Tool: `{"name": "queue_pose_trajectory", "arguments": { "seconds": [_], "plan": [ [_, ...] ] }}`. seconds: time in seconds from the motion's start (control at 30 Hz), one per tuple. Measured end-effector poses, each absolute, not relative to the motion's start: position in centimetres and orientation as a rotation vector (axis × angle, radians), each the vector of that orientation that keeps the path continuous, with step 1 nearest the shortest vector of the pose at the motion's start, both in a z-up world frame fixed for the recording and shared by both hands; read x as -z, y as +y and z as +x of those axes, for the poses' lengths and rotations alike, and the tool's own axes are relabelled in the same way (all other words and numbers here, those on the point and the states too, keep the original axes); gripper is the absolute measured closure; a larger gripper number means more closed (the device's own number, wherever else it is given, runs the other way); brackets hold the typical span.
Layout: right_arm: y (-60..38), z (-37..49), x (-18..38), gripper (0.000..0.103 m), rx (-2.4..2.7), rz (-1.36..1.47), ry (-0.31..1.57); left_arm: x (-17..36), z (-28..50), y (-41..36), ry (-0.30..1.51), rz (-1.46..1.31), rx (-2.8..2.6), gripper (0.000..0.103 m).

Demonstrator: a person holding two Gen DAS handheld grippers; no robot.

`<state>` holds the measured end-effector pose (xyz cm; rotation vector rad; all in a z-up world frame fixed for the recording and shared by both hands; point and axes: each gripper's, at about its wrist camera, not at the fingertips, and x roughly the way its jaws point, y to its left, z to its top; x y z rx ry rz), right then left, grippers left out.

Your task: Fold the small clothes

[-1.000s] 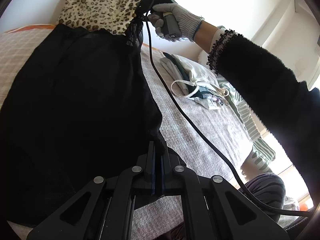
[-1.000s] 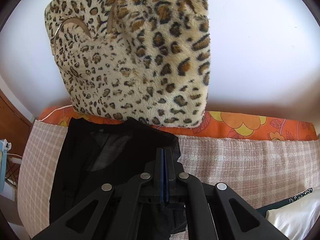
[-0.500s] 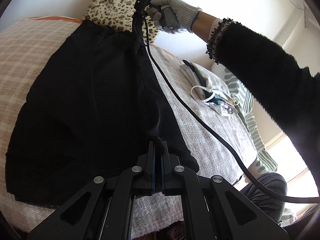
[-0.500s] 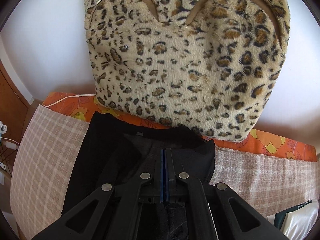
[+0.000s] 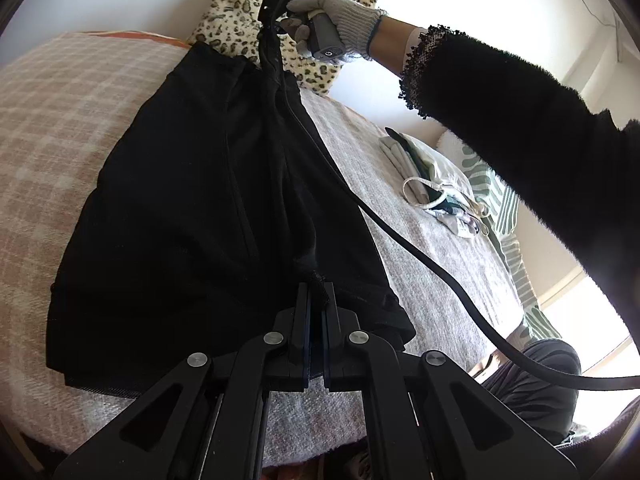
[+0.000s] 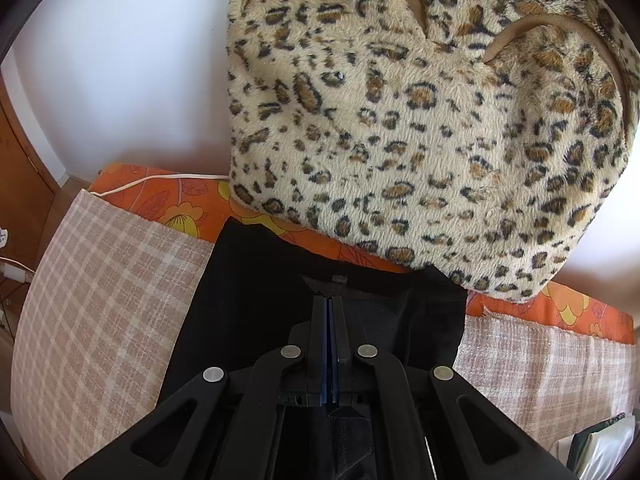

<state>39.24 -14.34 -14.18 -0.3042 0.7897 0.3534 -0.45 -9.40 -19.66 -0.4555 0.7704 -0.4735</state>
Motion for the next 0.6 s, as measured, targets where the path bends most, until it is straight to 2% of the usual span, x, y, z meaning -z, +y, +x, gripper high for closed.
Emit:
{"name": "queue_pose_trajectory", "arguments": {
  "seconds": [0.1,0.2,0.27,0.3,0.4,0.5,0.6],
  "plan": [
    [-13.8,39.4,14.9,0.103,-0.381,-0.296,0.798,19.9,-0.3,-9.3,0.783,-0.464,0.468,0.100],
    [-13.8,39.1,15.0,0.093,-0.478,-0.224,0.820,20.0,-0.5,-9.0,0.791,-0.476,0.461,0.100],
    [-14.0,38.2,14.3,0.060,-0.530,-0.206,0.793,19.9,-0.6,-8.9,0.802,-0.480,0.451,0.099],
    [-14.2,37.5,13.8,0.057,-0.551,-0.206,0.774,19.7,-0.7,-8.9,0.801,-0.478,0.448,0.097],
    [-16.2,36.1,12.8,0.058,-0.564,-0.188,0.740,19.2,-1.2,-8.6,0.801,-0.472,0.431,0.091],
    [-19.7,35.4,13.2,0.059,-0.535,-0.118,0.749,18.4,-1.9,-8.2,0.791,-0.455,0.435,0.091],
    [-23.0,35.1,15.3,0.065,-0.490,-0.071,0.792,17.1,-2.6,-7.5,0.768,-0.417,0.435,0.091]
  ]
}}
